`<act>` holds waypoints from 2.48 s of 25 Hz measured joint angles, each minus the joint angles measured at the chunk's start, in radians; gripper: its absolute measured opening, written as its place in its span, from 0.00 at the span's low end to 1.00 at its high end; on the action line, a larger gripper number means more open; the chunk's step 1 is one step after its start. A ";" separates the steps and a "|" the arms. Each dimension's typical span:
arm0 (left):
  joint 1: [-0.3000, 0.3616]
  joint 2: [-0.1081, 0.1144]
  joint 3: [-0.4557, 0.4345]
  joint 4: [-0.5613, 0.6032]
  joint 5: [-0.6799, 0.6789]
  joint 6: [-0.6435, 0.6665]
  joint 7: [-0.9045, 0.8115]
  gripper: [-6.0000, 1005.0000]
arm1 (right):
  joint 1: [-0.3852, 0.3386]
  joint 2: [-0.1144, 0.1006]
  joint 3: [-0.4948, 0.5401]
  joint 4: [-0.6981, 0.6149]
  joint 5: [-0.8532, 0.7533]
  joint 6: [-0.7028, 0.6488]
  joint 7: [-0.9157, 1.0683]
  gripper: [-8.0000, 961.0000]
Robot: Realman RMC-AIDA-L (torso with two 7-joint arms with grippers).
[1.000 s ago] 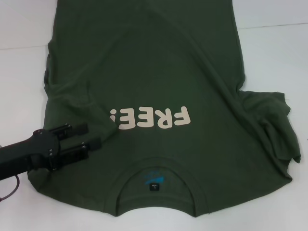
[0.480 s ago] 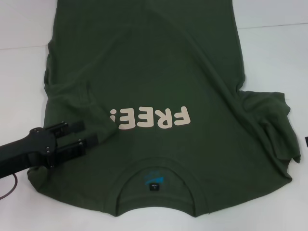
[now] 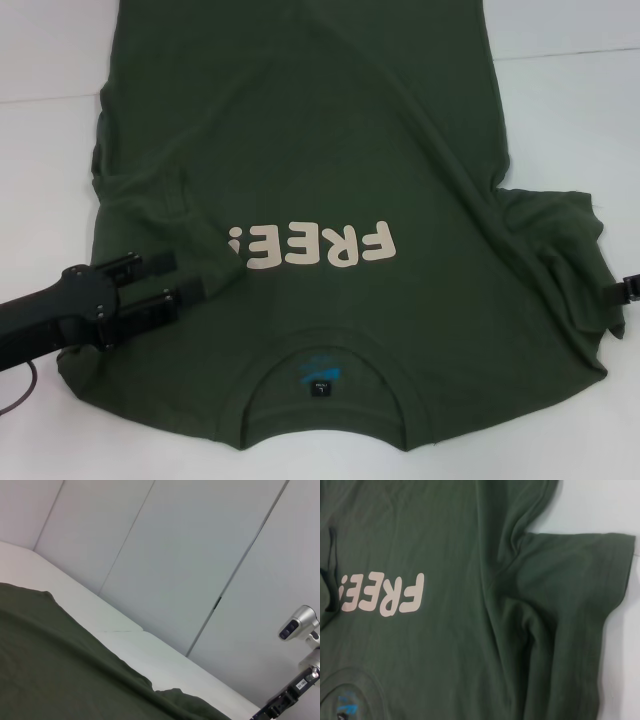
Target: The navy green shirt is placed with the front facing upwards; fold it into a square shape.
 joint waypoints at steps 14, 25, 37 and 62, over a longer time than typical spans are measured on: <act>0.000 -0.002 0.000 -0.002 0.000 -0.007 0.000 0.72 | 0.014 0.002 -0.023 0.034 -0.015 0.051 0.017 0.90; -0.005 -0.006 0.000 -0.002 0.000 -0.008 -0.004 0.72 | 0.026 0.010 -0.026 0.034 -0.053 0.081 0.025 0.89; -0.008 -0.008 0.000 -0.002 0.000 -0.010 -0.004 0.72 | 0.048 0.009 -0.027 0.078 -0.052 0.102 0.031 0.89; -0.008 -0.006 0.000 -0.002 -0.025 -0.009 -0.004 0.72 | 0.059 0.003 -0.017 0.086 -0.035 0.088 0.034 0.48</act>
